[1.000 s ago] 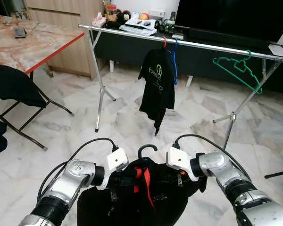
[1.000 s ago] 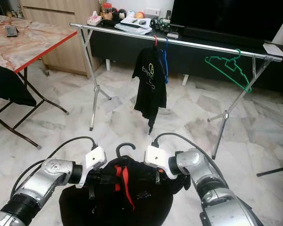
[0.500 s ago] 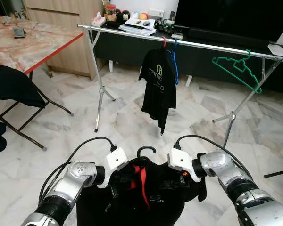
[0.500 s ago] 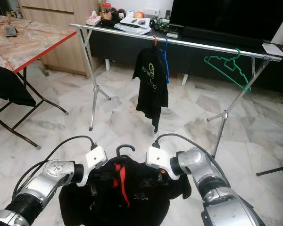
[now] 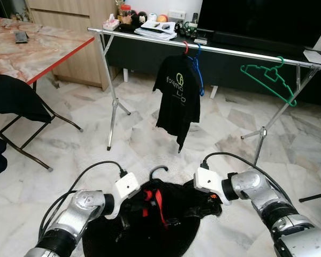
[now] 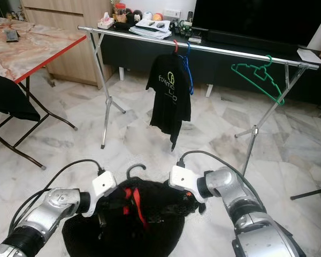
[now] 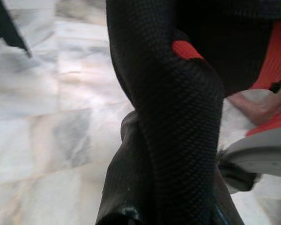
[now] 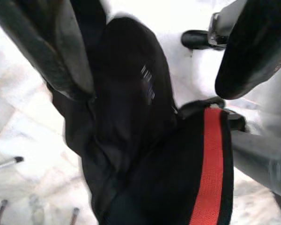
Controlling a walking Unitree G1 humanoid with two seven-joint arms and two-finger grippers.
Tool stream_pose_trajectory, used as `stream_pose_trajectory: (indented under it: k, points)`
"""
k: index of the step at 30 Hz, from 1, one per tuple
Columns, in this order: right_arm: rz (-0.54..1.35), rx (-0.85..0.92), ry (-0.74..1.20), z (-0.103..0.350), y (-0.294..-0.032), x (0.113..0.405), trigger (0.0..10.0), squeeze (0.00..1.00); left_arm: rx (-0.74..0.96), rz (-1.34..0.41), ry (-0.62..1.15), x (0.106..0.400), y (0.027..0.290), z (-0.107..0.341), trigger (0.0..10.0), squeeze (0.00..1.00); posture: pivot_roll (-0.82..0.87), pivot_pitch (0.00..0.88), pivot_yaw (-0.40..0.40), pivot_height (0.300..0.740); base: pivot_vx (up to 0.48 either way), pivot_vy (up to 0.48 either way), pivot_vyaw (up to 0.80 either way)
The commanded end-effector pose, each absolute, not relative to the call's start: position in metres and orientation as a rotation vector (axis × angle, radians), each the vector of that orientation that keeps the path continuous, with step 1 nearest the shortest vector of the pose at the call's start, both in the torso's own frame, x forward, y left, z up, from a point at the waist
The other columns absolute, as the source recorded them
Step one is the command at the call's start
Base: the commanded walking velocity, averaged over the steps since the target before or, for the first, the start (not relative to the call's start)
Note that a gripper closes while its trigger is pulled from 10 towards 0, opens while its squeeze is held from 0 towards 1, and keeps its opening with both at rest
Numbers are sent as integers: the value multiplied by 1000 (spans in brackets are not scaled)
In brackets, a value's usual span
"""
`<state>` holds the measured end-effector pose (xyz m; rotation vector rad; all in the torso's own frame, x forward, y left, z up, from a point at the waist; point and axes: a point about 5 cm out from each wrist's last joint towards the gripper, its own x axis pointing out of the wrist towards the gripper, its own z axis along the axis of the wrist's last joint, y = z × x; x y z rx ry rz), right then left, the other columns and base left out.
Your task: Hang hanger
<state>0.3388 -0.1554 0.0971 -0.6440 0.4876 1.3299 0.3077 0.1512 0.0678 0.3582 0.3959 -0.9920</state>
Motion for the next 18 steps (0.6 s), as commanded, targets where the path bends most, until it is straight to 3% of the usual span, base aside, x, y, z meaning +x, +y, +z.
stream_pose_trajectory:
  k: [1,8,13,14,15,16,17,18]
  points:
    - [1295,-661,484,98,-159,341,10000,1000,387,-972,384,310,155,68,0,0,-12,97,-80,740,0,0,0]
    - [1233,-627,437,103,-161,345,10000,1000,394,-911,384,308,160,61,0,0,-14,98,-78,740,0,0,0]
    - [1041,-584,366,100,-165,350,10000,1000,395,-704,335,316,172,60,0,0,-17,99,-74,740,0,0,0]
    - [923,-565,356,96,-169,352,10000,475,381,-632,323,318,178,60,0,0,-19,98,-73,740,0,0,0]
    - [849,-545,358,93,-172,353,10000,157,373,-588,316,319,182,60,0,0,-22,99,-70,740,0,0,0]
    - [799,-531,361,91,-175,354,10000,157,367,-558,311,320,185,60,0,0,-22,99,-70,740,0,0,0]
    - [720,-476,362,86,-179,352,10000,0,348,-506,303,320,190,60,2314,0,-25,100,-67,740,0,0,0]
    - [579,-328,384,70,-187,344,10000,0,315,-407,268,319,201,62,10000,0,-26,102,-62,740,0,0,0]
